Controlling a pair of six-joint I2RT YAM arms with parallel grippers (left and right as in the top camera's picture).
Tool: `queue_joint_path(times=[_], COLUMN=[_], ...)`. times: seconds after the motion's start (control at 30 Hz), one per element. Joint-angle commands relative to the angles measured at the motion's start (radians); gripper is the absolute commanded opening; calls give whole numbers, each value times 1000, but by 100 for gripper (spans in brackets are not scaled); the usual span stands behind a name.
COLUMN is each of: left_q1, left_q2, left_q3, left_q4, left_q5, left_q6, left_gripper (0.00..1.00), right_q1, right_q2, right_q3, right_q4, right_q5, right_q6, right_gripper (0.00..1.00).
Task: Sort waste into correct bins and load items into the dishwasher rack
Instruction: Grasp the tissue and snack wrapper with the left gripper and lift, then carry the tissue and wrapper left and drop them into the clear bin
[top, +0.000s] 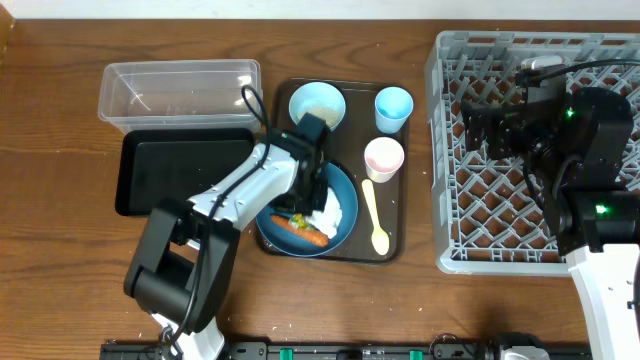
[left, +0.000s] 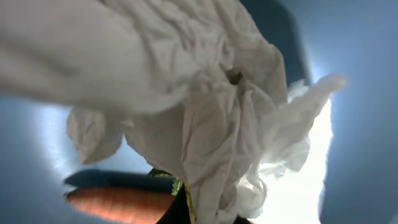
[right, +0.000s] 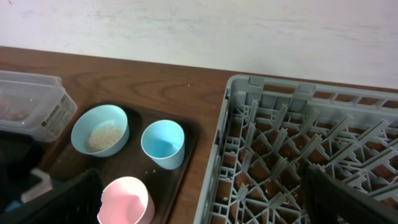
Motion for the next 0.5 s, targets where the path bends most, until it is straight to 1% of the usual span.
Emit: queue_joint_path(times=[0.0, 0.1, 0.23, 0.33, 0.47], left_q1=[26, 58, 118, 188, 298], left_q2=[-72, -112, -163, -192, -185], left_q3=[130, 220, 292, 296, 296], left_q4=[-57, -109, -118, -74, 34], left_q5=[-1, -1, -5, -64, -178], left_q6=[-21, -24, -25, -58, -89], left_gripper=[6, 6, 6, 6, 6], right_q1=[-6, -6, -6, -6, -6], right_q2=[3, 3, 3, 3, 3], right_q3=[23, 23, 23, 23, 23], right_q4=[2, 0, 2, 2, 2], right_q5=[-7, -8, -8, -8, -8], right_q6=[-11, -11, -11, -11, -11], right_gripper=[99, 99, 99, 99, 99])
